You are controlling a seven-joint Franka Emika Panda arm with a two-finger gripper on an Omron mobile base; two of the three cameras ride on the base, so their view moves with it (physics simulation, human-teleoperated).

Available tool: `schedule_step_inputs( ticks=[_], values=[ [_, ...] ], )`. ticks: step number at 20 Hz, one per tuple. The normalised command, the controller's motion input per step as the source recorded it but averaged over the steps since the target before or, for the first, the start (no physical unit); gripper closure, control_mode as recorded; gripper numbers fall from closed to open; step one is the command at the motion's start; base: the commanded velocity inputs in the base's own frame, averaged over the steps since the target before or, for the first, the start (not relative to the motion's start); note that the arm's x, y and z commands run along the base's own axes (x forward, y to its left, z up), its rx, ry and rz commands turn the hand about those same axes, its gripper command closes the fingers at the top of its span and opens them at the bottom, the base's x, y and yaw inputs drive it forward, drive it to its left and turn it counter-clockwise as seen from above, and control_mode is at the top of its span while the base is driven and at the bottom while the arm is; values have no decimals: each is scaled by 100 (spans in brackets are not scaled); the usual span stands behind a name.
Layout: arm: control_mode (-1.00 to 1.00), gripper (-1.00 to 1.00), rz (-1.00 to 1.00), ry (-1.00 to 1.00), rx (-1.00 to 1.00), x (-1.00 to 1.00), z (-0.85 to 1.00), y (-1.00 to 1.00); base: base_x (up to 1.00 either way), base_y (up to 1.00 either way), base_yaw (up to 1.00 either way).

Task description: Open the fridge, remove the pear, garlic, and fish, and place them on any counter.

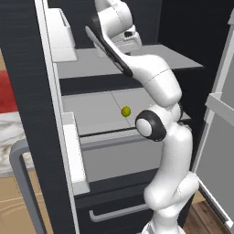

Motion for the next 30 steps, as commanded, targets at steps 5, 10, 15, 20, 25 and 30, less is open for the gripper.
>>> schedule_step_inputs(
  ticks=[5, 10, 15, 20, 25, 30],
  values=[
    [-100, 100, 0, -7, 0, -100, -59, -66, 0, 0, 0],
    [-100, 100, 0, -10, 0, -100, -91, -38, 0, 0, 0],
    [-100, 100, 0, -12, -1, -100, -100, -22, 0, 0, 0],
    [-100, 100, 0, -14, -1, -100, -97, -21, 0, 0, 0],
    [-100, 100, 0, -20, 0, -100, -41, -23, 0, 0, 0],
    [-100, 100, 6, -12, 4, -80, 0, -12, 0, 0, 0]
  ],
)
